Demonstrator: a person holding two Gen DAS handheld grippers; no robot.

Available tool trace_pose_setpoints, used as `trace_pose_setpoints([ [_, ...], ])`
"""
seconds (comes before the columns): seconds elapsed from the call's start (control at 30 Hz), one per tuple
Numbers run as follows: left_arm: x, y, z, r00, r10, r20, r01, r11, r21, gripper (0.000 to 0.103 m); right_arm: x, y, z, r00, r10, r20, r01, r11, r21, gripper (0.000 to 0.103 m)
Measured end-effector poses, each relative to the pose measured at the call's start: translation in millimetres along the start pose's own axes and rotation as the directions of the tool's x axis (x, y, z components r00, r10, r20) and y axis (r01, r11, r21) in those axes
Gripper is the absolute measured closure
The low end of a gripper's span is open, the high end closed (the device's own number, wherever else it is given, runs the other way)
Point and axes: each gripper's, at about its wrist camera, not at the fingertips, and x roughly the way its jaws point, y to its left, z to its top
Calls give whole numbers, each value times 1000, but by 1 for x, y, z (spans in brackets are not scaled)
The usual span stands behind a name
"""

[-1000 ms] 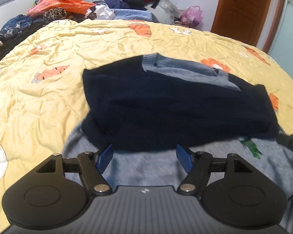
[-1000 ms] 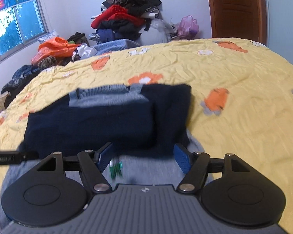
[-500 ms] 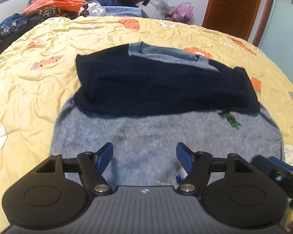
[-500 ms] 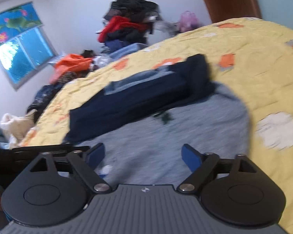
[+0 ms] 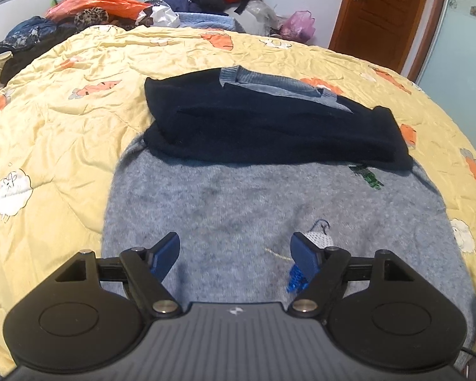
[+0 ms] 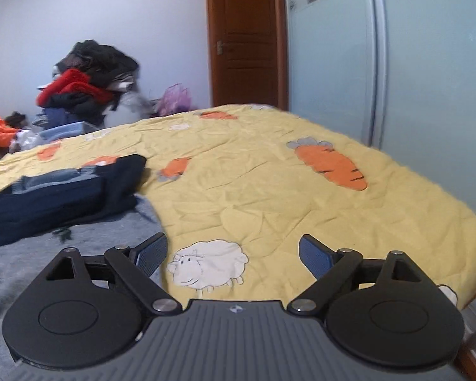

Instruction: Fold small clothes

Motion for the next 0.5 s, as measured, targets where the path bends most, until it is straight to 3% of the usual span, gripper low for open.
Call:
trace_pose_setpoints([
  [0.1, -5, 2, -5, 999, -36, -6, 36, 999, 10, 26, 6, 4, -3, 980, 146, -135, -145, 989, 21, 11],
  [0.2, -11, 17, -11, 997, -74, -12, 74, 997, 4, 26, 11, 13, -10, 964, 196, -180, -201, 980, -7, 11],
  [0.3, -17, 41, -16, 998, -59, -5, 59, 998, 0, 26, 11, 15, -17, 933, 283, -223, -294, 956, -15, 11],
  [0.4, -18, 65, -17, 1000, -14, -5, 14, 1000, -10, 26, 14, 13, -19, 896, 364, -255, -369, 929, 29, 19],
  [0.5, -14, 87, -18, 1000, -17, -22, 16, 999, -42, 26, 14, 13, -19, 870, 404, -282, -412, 911, 34, 36],
])
